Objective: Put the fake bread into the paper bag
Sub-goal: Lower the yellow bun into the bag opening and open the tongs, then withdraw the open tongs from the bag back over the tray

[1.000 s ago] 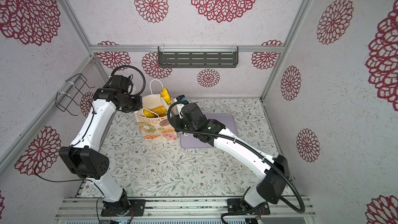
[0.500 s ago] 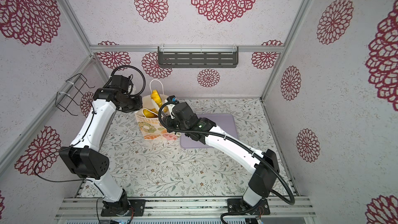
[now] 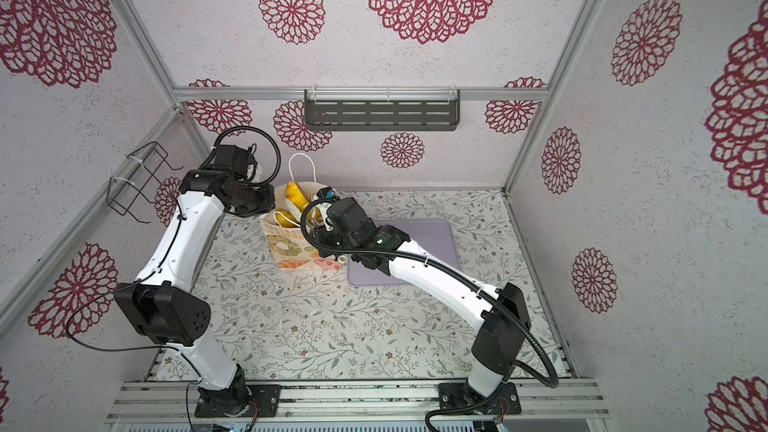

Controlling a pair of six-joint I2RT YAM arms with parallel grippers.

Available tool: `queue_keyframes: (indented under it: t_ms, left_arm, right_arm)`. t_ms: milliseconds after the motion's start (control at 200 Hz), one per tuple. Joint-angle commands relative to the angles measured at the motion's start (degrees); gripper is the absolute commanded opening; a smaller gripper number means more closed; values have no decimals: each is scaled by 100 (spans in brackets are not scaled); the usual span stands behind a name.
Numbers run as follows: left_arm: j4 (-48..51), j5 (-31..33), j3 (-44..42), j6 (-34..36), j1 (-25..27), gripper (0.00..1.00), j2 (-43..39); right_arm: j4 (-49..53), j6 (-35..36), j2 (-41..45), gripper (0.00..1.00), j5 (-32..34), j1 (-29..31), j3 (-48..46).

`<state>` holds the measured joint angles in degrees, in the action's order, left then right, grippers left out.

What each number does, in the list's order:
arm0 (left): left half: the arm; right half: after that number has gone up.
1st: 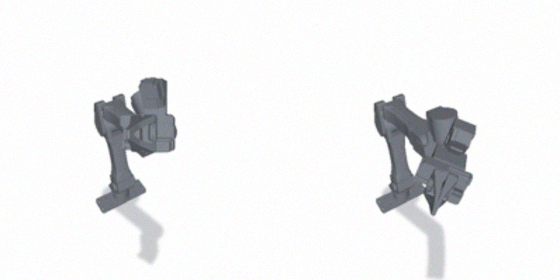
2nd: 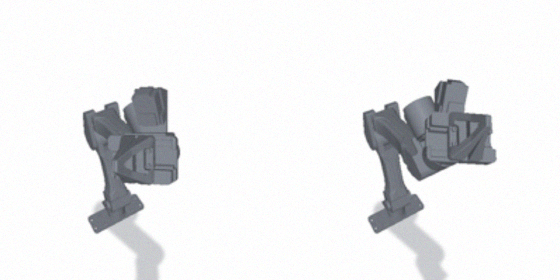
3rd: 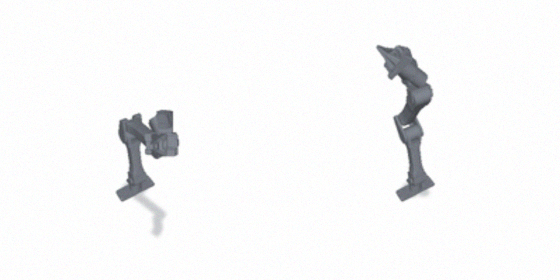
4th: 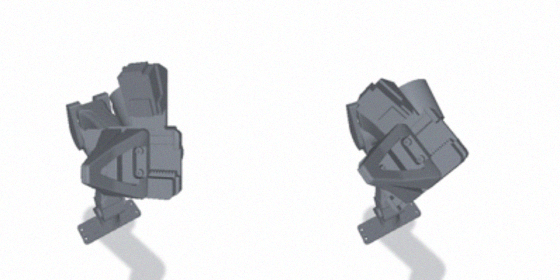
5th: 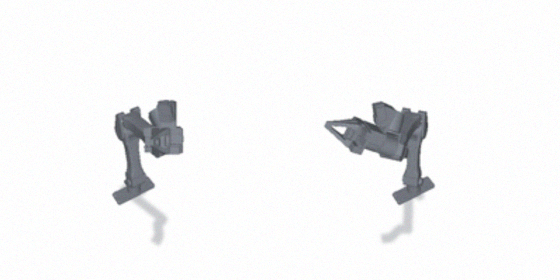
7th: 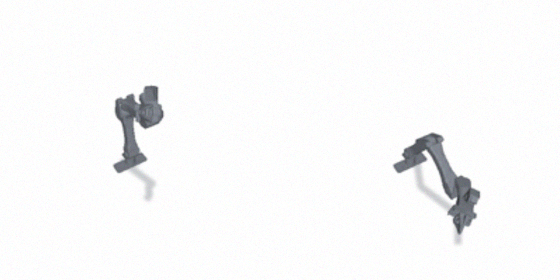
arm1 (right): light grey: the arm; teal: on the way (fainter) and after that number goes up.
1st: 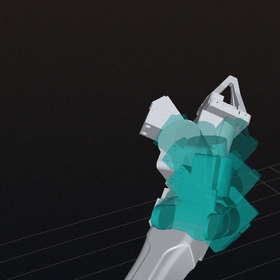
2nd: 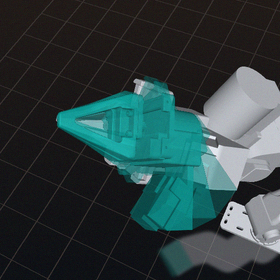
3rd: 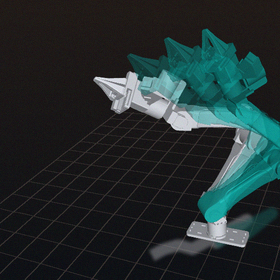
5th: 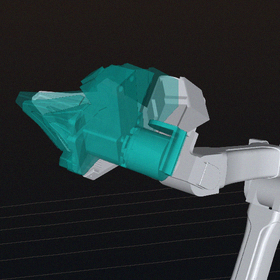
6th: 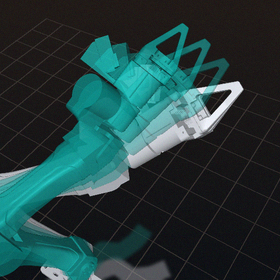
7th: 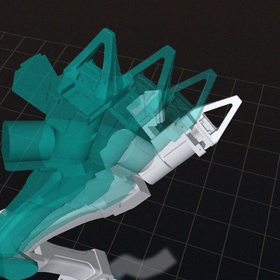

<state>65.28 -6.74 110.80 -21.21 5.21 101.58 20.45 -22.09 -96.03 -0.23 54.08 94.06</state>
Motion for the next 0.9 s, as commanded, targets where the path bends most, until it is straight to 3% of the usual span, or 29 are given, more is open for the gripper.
queue_keyframes:
  t_ms: [0,405,530,896]
  left_arm:
    - [-74,-26,8,46,50,1,-236]
    - [-76,-20,11,40,54,2,-249]
    - [-83,5,12,39,52,10,-251]
    - [-76,28,16,38,56,18,-244]
  right_arm:
    - [-312,108,172,42,33,29,285]
    - [-333,121,293,45,159,36,246]
    - [-326,160,350,46,231,35,236]
    - [-375,325,709,48,652,22,-31]
